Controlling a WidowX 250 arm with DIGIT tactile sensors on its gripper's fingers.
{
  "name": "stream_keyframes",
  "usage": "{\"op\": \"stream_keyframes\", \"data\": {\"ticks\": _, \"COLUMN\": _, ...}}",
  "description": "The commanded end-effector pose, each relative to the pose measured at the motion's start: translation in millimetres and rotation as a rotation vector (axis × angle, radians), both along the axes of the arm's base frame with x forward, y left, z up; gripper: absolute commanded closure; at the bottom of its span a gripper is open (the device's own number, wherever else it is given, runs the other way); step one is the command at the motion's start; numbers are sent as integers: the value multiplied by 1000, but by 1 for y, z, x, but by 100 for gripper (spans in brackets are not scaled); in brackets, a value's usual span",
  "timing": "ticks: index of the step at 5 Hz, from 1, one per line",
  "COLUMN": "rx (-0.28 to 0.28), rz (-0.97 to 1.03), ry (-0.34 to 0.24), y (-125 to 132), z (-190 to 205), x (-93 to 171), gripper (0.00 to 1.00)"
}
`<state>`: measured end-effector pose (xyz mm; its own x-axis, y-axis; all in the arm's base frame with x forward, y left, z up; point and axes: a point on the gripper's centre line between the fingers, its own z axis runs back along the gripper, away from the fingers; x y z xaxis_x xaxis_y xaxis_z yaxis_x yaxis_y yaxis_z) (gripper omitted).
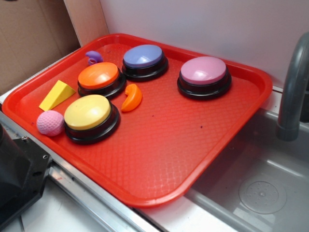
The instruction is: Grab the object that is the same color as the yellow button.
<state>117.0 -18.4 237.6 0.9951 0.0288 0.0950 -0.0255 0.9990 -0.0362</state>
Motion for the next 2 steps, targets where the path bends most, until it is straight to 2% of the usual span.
{"op": "stream_keyframes", "data": {"ticks": 1, "rx": 0, "rz": 0, "ry": 0, "y": 0, "z": 0, "x": 0, "gripper": 0}}
{"op": "stream_keyframes", "data": {"ticks": 2, "rx": -9, "rz": 26, "ry": -19, "y": 19, "z": -13, "x": 11, "gripper": 0}}
